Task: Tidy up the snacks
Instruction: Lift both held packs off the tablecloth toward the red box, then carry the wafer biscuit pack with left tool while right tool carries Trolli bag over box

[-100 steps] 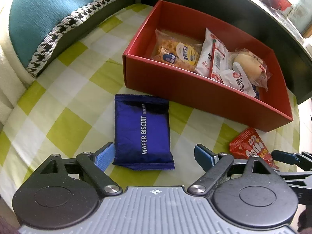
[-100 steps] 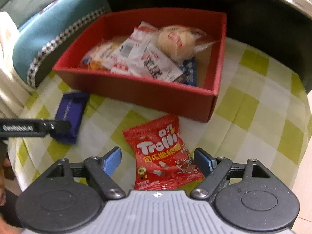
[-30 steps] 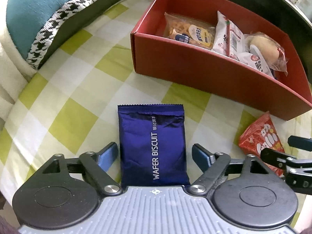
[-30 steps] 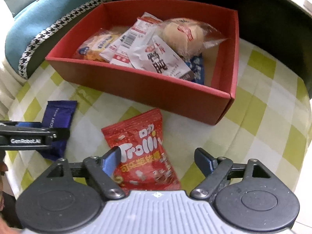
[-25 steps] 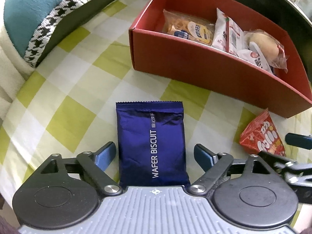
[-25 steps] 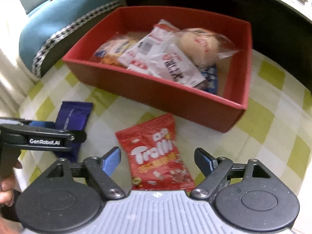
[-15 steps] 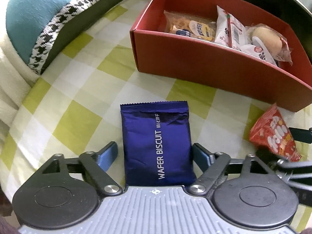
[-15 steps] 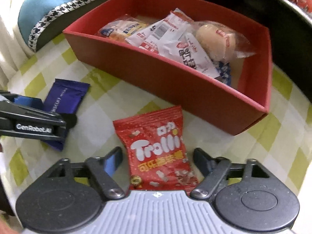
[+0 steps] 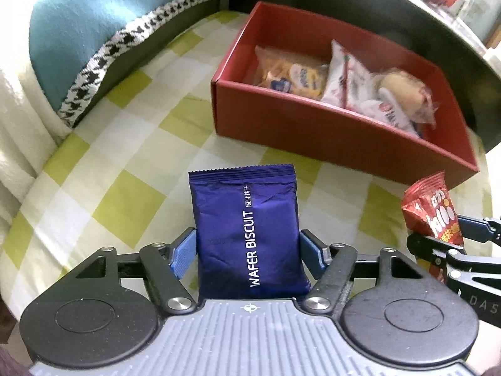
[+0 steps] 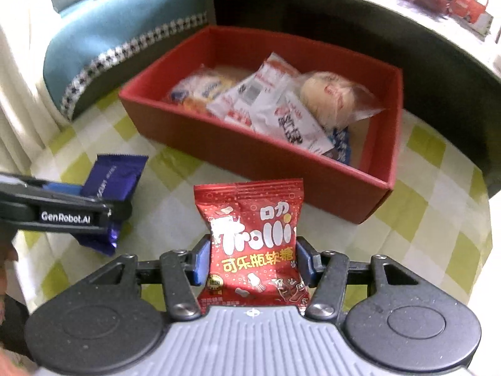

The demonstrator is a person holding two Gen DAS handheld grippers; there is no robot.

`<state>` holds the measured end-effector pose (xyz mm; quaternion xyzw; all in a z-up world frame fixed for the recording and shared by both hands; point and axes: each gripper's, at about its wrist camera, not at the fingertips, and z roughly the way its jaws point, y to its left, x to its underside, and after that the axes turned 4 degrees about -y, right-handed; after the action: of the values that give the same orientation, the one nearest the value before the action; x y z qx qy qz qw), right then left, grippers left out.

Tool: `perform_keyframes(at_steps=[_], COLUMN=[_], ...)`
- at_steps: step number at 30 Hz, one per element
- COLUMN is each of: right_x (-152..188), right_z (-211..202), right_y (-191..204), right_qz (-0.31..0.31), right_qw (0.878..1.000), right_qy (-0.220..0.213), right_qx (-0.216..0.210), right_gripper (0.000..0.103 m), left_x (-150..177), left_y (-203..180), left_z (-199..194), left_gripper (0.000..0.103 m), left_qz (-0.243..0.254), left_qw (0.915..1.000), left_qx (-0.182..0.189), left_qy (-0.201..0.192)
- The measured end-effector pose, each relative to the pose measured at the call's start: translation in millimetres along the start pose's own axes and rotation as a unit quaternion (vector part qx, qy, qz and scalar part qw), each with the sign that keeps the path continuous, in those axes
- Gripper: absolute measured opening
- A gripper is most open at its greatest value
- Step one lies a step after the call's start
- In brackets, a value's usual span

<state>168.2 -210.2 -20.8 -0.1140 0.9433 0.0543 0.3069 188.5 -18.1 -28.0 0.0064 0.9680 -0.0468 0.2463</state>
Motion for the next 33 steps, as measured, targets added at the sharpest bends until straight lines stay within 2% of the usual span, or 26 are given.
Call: perform_keyframes(at_steps=[11,33], right_x=[0.3,-32.6], right_z=[-25.4,-29.4], right_y=[-12.1,-34.9], right_qz=[0.046,0.078], right_qw=[0.998,0.993], right_qy=[-0.038,-0.087], right_qx=[0.004,0.006], right_gripper=[0.056,0.056], left_x=[-12.0,-61.8], left_y=[-19.3,-45.6], left_z=[-22.0,-28.4], left_gripper=[0.075,0.075], left_qz=[0.009,0.032], left_qw=[0.9990,0.9960], left_qx=[0.030,0.031], left_qy=[-0.031,-0.077])
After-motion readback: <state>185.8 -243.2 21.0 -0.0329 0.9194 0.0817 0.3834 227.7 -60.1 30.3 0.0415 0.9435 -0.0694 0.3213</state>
